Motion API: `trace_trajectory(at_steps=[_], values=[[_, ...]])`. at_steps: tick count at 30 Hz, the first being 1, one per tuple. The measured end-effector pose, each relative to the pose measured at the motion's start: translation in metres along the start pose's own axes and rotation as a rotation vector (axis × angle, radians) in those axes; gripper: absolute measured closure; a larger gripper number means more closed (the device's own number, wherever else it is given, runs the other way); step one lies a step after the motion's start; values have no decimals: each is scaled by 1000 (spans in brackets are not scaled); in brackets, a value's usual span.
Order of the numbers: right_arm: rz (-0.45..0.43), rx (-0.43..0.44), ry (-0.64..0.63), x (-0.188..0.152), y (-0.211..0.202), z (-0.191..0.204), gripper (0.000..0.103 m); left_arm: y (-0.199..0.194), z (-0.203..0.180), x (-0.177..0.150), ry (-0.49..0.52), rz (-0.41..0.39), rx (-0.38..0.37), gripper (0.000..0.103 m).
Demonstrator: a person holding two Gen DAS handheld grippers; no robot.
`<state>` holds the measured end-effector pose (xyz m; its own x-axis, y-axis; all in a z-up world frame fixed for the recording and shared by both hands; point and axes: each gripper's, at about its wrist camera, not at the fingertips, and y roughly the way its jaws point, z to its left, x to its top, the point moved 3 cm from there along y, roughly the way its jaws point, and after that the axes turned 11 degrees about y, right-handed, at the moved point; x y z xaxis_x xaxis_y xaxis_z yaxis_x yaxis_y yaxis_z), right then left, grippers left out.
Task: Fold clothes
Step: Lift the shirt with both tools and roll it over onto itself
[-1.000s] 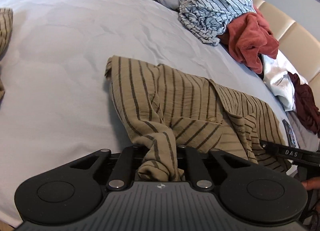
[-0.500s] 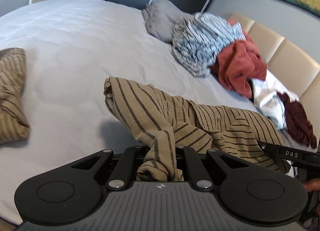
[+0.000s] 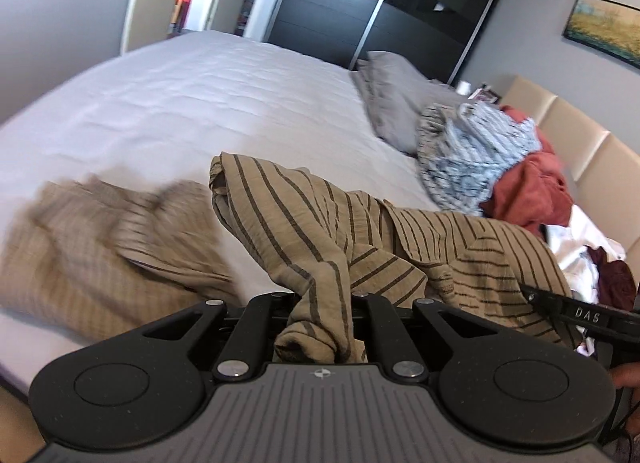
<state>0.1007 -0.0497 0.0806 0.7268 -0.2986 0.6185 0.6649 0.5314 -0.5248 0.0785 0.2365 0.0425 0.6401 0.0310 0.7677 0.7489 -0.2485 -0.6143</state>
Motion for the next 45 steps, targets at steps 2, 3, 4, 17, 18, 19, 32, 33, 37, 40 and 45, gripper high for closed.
trace_trajectory(at_steps=[2,3,4,17,18,19,32,33,37,40,45], values=[[15,42,-4,2,19,24,93,-13,26,7,-4,8,38,98],[21,58,-10,2,28,36,93,-20,39,10,-7,12,57,98],[26,75,-17,2,37,47,93,-26,51,12,-17,12,74,98],[87,170,-35,-1,163,150,93,-25,189,25,-127,-19,188,97],[91,166,-35,-3,171,150,93,-20,194,25,-120,-16,187,97],[94,161,-34,-4,179,151,93,-14,200,24,-112,-10,191,97],[180,58,-39,-45,258,115,92,72,252,-26,-186,85,158,97],[188,55,-46,-49,261,112,92,76,253,-29,-183,88,160,97],[213,53,-59,-55,271,105,85,87,253,-35,-182,94,176,95],[209,56,-84,-50,267,105,73,83,254,-33,-183,87,180,91],[170,32,-98,-41,244,94,42,61,252,-27,-174,52,209,48]])
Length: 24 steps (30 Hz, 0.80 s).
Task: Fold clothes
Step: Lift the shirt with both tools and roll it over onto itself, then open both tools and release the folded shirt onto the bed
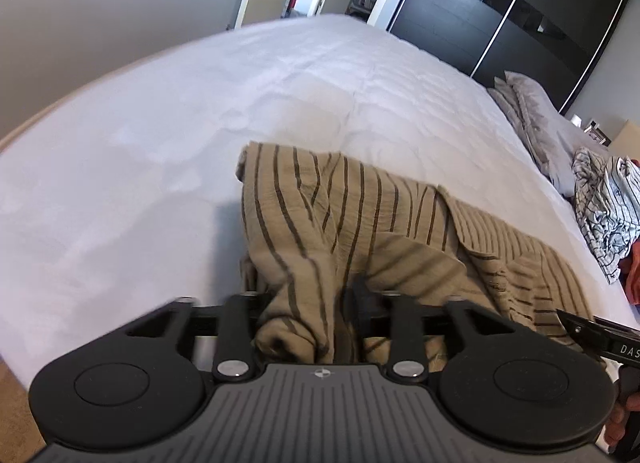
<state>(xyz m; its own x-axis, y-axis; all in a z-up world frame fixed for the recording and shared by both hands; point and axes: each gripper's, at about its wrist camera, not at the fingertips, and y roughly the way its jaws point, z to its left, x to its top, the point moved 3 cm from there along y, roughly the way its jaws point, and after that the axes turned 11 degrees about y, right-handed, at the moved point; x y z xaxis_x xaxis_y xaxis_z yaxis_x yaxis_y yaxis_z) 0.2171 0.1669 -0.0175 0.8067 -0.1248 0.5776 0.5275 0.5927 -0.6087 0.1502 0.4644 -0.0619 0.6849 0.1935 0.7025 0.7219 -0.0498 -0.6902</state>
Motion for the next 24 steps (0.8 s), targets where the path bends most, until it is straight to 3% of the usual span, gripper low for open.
trace_trajectory(at_steps=[1,3,6,11,14,15,17,20,24], values=[[5,-9,4,-2,-2,-5,40,-4,0,0,5,-7,33,32],[23,-17,33,-3,-3,-15,36,-7,5,-3,15,5,75,32],[59,-4,86,-7,2,-25,36,-4,18,-13,-42,54,70,32],[117,44,172,-15,25,-26,36,8,27,-30,-150,96,-46,46],[123,56,168,-19,33,-22,38,16,28,-32,-170,93,-61,54],[129,64,169,-20,35,-21,40,18,28,-32,-177,91,-71,58],[150,96,182,-22,39,-18,65,21,26,-31,-169,88,-75,65],[150,101,179,-23,42,-11,72,22,20,-28,-133,64,-61,79],[109,125,190,-24,33,-5,82,18,10,-16,-61,28,-36,88]])
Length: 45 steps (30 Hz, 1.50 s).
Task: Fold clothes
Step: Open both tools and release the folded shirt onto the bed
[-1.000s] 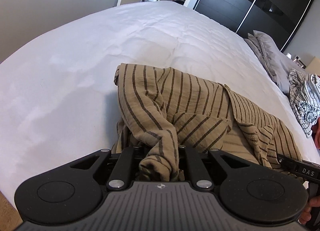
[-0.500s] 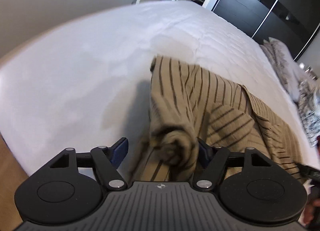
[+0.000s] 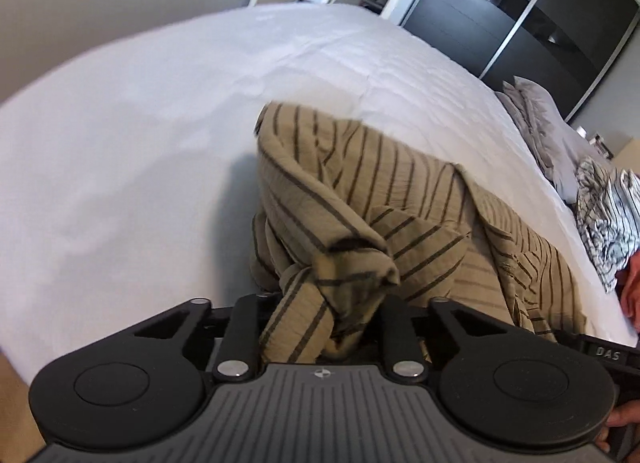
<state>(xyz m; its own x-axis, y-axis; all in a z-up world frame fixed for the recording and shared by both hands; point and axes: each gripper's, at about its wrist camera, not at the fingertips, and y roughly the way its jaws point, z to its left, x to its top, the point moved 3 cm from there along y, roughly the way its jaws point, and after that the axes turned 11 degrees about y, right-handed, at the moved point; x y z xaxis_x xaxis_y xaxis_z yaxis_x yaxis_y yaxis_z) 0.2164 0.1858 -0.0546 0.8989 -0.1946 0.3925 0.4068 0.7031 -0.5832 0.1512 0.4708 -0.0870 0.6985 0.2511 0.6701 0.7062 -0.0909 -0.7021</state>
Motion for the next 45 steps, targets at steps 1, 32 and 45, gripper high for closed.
trace_trajectory(at_steps=[1,32,45], values=[[-16,8,-3,-2,-3,2,83,-2,-2,3,16,-5,2,89],[-99,-100,50,-16,-72,-4,57,-67,47,24,-12,-24,140,54],[-274,-98,-303,18,-71,70,57,-73,2,67,128,-154,120,67]])
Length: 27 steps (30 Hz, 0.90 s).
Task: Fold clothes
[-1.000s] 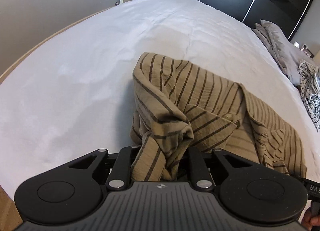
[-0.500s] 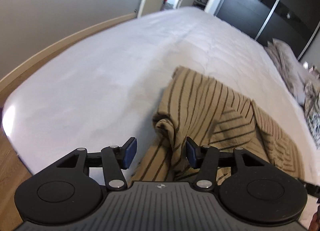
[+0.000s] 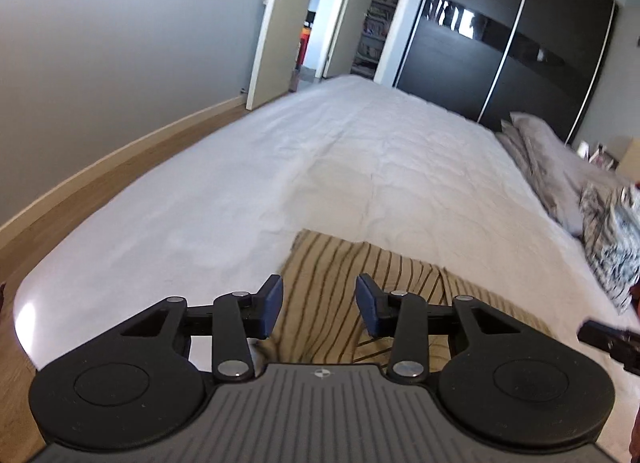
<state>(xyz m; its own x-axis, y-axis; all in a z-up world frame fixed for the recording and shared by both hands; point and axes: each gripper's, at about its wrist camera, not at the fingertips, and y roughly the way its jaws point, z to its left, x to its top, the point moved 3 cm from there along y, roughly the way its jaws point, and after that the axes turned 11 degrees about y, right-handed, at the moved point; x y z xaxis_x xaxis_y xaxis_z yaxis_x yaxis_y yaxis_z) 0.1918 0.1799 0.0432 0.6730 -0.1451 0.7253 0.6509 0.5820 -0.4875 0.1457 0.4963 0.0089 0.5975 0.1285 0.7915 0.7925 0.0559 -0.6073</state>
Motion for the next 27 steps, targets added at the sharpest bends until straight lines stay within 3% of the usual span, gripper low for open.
trace_trajectory(at_steps=[4,10,13,24,26,27], values=[[41,-31,-67,-10,36,11,57,40,-1,-18,7,85,40,79],[127,-76,-130,-45,79,-2,57,73,22,-61,-74,159,63,79],[133,-56,-124,-56,90,-11,57,76,30,-72,-134,138,50,78],[192,-51,-87,-44,91,-13,56,52,16,-58,-128,115,119,78],[191,-45,-69,-37,79,-11,41,37,6,-50,-108,92,131,78],[177,-45,-70,-32,71,-11,39,29,1,-45,-97,80,137,78]])
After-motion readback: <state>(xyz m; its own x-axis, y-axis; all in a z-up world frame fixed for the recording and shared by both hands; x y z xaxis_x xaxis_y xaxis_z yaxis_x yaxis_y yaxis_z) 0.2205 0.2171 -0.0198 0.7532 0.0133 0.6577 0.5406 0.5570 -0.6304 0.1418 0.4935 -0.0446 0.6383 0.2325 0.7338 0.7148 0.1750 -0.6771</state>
